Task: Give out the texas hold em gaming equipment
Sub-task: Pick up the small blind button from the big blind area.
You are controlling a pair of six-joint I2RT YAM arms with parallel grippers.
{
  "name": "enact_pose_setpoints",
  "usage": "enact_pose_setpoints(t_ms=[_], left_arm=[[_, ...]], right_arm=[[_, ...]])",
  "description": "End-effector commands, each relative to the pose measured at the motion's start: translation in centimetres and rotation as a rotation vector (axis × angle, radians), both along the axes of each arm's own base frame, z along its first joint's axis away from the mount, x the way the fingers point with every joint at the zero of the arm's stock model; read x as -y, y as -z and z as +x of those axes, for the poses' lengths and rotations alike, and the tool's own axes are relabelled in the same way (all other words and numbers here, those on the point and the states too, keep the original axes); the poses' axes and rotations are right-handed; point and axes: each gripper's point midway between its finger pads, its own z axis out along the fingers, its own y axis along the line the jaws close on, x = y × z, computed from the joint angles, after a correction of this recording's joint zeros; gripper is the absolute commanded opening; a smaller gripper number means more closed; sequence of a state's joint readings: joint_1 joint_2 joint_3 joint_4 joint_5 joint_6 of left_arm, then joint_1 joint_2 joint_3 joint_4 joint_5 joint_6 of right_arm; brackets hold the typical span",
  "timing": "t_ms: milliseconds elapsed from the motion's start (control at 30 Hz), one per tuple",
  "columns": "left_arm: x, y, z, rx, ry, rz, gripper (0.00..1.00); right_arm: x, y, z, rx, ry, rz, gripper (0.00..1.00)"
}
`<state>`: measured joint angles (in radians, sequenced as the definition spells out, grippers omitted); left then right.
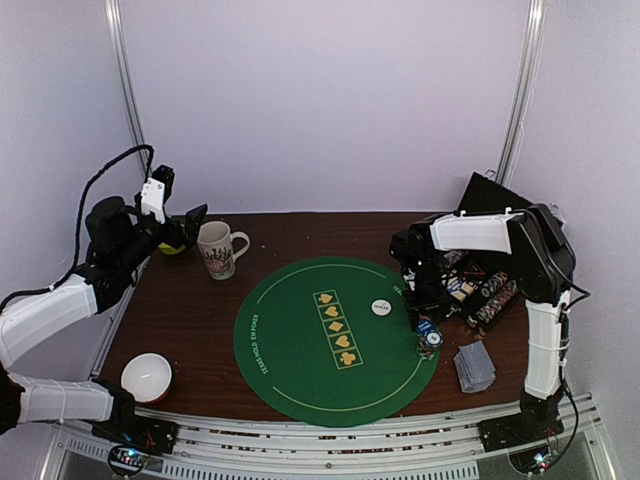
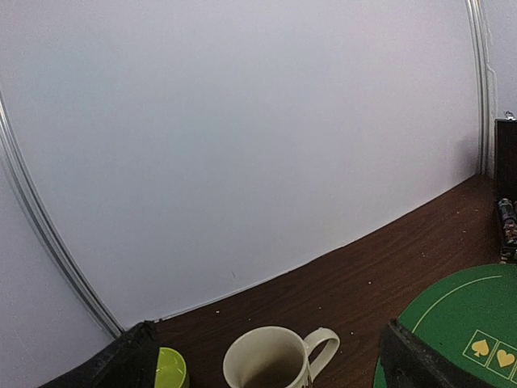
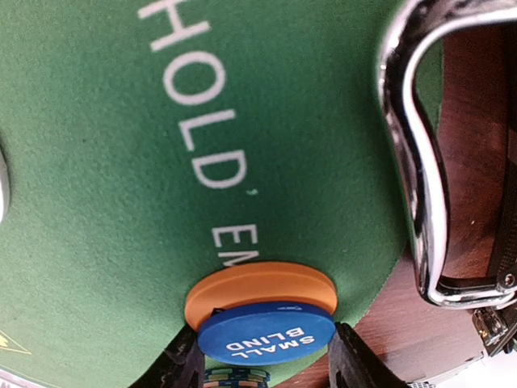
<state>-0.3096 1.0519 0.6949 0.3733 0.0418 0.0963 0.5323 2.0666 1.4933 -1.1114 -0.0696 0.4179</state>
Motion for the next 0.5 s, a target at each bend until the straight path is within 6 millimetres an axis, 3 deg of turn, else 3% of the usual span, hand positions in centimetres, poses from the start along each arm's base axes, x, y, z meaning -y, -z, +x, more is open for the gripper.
enact_pose_setpoints(t_ms=[0,467], left_arm=[[0.2,-2.0,-0.7,0.079,0.015,-0.01,0.98],[0.2,-2.2,-0.8,0.089,0.018,-0.011,0.98]], right_arm=[[0.3,-0.6,-0.3,-0.002,-0.002,-0.018,0.47],[0.7,-4.0,1.7,0.068,-0.014,-0.06,0.46]])
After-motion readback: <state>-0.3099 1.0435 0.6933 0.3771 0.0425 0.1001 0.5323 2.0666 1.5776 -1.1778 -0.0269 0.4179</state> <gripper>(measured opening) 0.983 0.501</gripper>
